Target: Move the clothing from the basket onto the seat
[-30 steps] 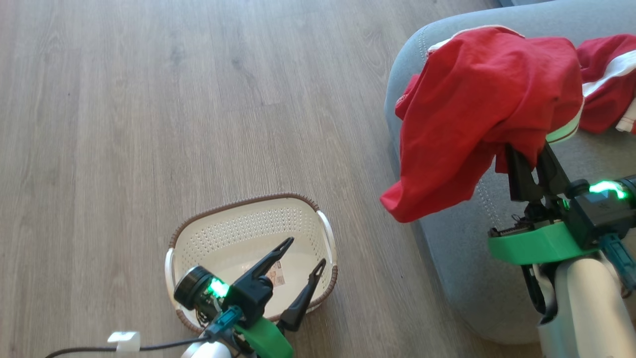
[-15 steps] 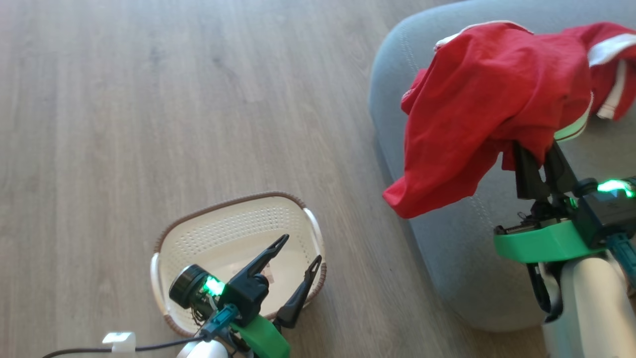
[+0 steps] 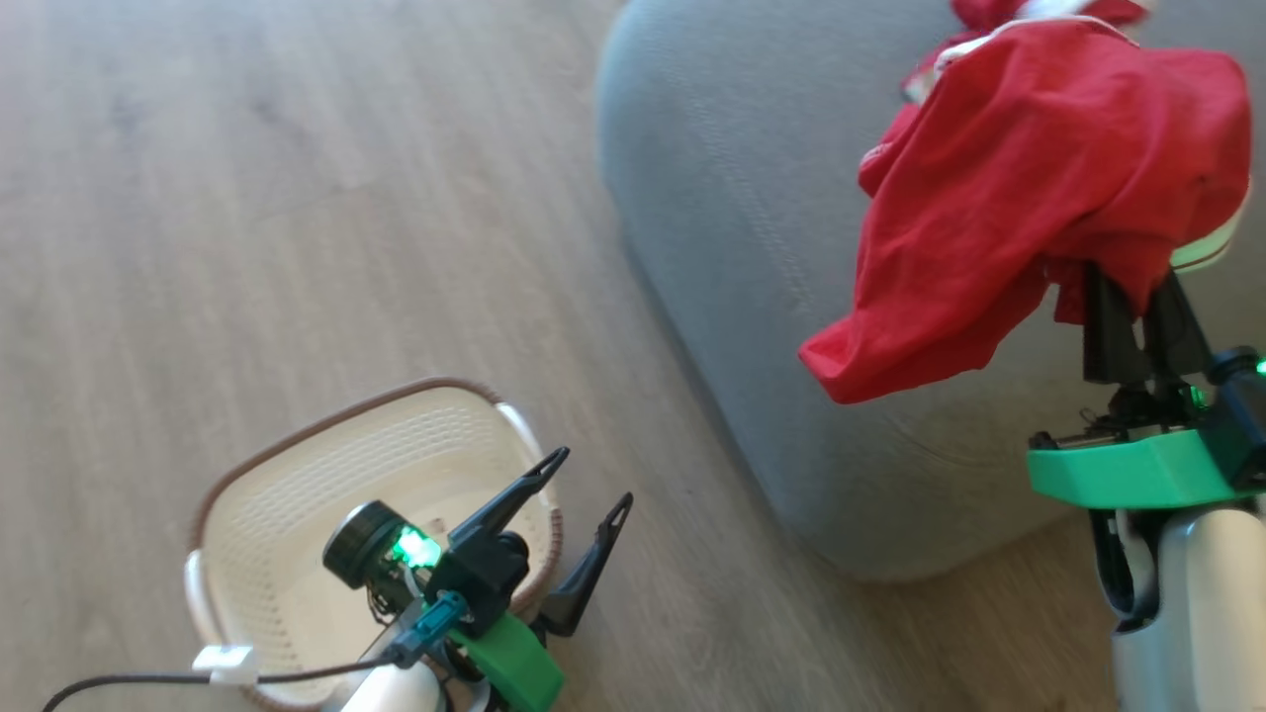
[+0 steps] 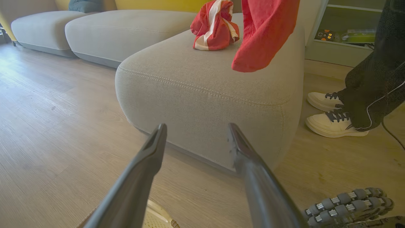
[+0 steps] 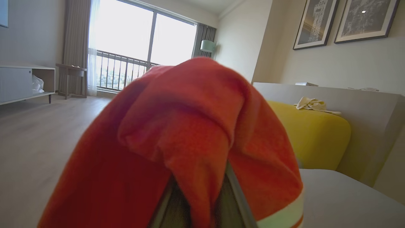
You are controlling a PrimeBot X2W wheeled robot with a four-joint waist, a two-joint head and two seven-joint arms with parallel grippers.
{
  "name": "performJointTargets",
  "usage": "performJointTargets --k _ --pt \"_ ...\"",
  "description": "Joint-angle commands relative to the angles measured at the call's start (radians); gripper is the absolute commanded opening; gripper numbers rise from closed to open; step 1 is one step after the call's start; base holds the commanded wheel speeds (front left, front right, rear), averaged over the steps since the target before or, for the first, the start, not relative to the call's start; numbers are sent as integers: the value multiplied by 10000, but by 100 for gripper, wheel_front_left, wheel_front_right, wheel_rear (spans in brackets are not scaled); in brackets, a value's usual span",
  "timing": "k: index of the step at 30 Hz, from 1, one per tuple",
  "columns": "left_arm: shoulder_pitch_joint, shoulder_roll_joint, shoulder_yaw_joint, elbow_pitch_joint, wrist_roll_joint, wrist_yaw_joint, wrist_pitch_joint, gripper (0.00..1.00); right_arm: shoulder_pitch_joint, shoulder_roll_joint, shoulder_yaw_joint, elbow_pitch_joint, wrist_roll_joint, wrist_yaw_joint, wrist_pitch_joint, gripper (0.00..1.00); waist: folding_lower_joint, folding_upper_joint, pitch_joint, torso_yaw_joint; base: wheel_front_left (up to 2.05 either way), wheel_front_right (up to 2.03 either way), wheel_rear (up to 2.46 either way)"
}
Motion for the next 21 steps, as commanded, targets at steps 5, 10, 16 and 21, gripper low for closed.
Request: performJointTargets --k 5,10,16,21 --pt "-232 268 158 -405 46 -10 -49 100 -169 41 -54 -425 288 -4 -51 0 0 0 275 -1315 0 0 0" --pt "-509 378 -474 -365 -126 -10 -49 100 85 42 -654 -673 355 -4 -51 0 0 0 496 -1577 0 0 0" --pt "-1099 577 -1411 -359 -426 -10 -49 100 498 42 -1535 -1106 550 -4 -51 0 0 0 721 -1726 0 0 0" --pt "-1292 743 -1955 -380 -511 -10 -49 100 722 42 -1853 -1247 653 -4 -51 0 0 0 748 -1727 0 0 0"
